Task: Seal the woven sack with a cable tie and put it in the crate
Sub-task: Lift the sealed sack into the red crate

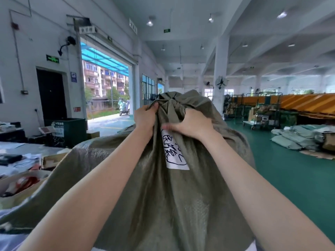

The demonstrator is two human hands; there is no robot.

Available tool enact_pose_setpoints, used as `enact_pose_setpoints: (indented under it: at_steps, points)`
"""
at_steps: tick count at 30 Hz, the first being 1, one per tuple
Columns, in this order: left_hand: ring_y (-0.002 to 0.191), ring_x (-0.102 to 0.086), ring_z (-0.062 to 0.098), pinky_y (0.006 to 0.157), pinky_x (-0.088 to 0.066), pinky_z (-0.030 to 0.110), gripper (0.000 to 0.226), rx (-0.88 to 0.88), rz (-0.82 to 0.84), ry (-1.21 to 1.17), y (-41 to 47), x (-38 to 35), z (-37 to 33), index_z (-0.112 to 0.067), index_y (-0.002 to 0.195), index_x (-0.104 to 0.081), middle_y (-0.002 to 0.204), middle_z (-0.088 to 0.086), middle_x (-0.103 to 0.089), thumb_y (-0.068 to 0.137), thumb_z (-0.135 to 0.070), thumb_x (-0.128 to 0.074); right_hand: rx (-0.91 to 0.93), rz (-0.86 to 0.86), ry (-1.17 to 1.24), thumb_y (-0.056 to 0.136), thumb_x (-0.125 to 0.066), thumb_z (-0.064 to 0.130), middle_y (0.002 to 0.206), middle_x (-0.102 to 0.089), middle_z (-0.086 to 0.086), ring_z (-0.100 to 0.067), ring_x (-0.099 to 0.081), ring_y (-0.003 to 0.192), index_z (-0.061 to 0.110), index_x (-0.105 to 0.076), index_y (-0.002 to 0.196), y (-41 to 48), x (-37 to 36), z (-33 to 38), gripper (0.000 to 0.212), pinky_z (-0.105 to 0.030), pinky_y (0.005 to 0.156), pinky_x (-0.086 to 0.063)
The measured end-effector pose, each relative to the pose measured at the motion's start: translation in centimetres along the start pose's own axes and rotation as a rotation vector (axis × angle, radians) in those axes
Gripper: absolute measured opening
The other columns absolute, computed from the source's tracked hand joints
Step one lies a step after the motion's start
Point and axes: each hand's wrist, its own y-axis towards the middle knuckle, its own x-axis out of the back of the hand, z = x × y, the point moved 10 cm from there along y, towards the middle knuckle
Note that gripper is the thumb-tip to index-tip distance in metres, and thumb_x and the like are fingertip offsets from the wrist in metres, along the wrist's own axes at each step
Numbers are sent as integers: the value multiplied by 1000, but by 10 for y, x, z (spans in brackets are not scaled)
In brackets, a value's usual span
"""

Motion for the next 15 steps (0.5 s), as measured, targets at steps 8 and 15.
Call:
enact_pose_setpoints:
  at_steps: [8, 15]
  points:
    - [89, -63, 29, 90, -52, 39, 30, -39, 12, -14, 27, -5, -19, -20, 58, -55, 68, 3, -59, 88, -23, -59, -3, -184, 22, 77, -69, 36, 108, -63, -7, -29, -56, 109, 9, -53, 107, 25, 12, 10, 44, -45, 98, -35]
    - [88, -65, 31, 91, -52, 48, 29, -153, -15, -23, 55, -1, -61, -23, 61, -57, 73, 6, -63, 89, -26, -58, 100, -366, -41, 78, -63, 20, 106, -64, -8, -30, -56, 107, 10, -54, 105, 64, 43, 39, 30, -45, 97, -33]
